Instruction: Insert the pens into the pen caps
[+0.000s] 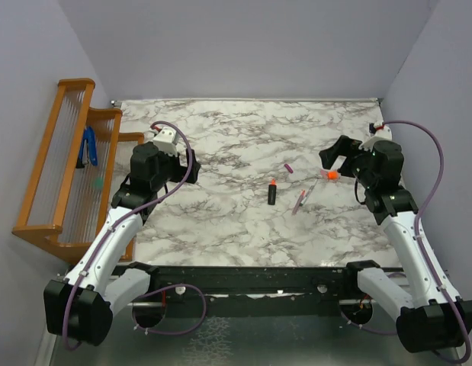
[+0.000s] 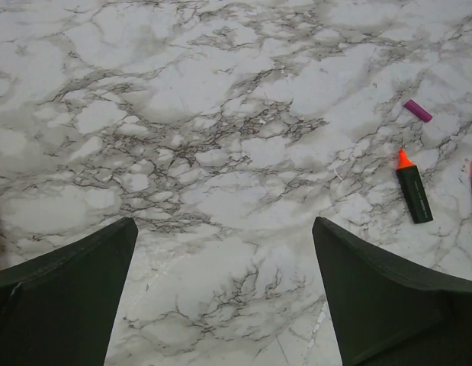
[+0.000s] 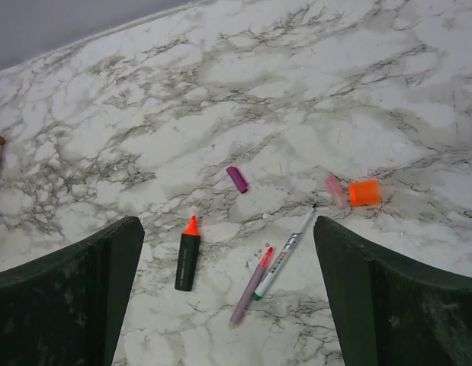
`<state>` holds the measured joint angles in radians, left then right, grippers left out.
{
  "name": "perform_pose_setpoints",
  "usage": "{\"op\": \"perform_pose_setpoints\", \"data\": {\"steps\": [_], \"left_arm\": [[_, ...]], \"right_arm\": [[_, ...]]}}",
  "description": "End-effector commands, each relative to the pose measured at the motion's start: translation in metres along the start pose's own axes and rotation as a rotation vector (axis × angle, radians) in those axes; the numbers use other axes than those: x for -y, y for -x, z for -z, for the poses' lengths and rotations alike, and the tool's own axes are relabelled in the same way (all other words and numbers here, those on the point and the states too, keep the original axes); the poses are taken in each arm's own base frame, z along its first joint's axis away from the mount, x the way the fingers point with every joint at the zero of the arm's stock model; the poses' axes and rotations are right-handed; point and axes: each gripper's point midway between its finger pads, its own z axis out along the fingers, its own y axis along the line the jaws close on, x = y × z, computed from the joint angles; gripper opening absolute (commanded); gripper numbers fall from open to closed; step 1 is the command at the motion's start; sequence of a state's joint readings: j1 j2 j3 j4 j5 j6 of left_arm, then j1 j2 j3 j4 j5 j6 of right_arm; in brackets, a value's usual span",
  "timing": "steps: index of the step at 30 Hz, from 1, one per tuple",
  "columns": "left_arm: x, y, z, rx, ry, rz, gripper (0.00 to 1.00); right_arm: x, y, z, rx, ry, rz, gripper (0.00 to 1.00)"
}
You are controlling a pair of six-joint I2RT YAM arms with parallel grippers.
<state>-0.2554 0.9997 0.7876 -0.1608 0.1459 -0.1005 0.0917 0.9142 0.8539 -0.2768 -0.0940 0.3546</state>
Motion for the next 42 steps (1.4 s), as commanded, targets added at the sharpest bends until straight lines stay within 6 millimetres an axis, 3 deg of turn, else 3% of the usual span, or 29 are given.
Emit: {"op": "perform_pose_setpoints", "data": {"steps": [1,10,15,18,24,31,38,42], "left_arm": [[-0.01,-0.002,0.002,-0.003,0.052,-0.023,0.99],[-0.007,0.001,0.001,0.002,0.035,-0.04,0.99],[0.009,-0.006,-0.004,-0.066,0.086,-0.153,0.96],[0.029,-0.014,-0.013,-0.126,0.066,-0.169,0.96],[0.104,-0.025,-0.045,-0.202,-0.065,-0.182,0.91],[0.173,-0.054,-0.099,-0.339,-0.123,-0.165,0.87],[0.215,-0.094,-0.132,-0.502,-0.086,-0.176,0.8],[0.227,-0.12,-0.143,-0.574,-0.077,-0.139,0.72]], "right_arm": [[0.012,0.001,-0.006,0.025,-0.054,0.007,1.0],[0.014,0.005,-0.009,0.033,-0.07,0.02,1.0],[0.048,-0.018,-0.024,-0.144,-0.294,-0.053,1.0],[0.052,-0.022,-0.028,-0.153,-0.322,-0.078,1.0],[0.049,-0.025,-0.033,-0.159,-0.307,-0.098,1.0],[0.061,-0.026,-0.017,-0.147,-0.366,-0.059,1.0],[0.066,-0.026,-0.003,-0.12,-0.389,-0.051,1.0],[0.067,-0.028,0.0,-0.122,-0.389,-0.05,1.0]]}}
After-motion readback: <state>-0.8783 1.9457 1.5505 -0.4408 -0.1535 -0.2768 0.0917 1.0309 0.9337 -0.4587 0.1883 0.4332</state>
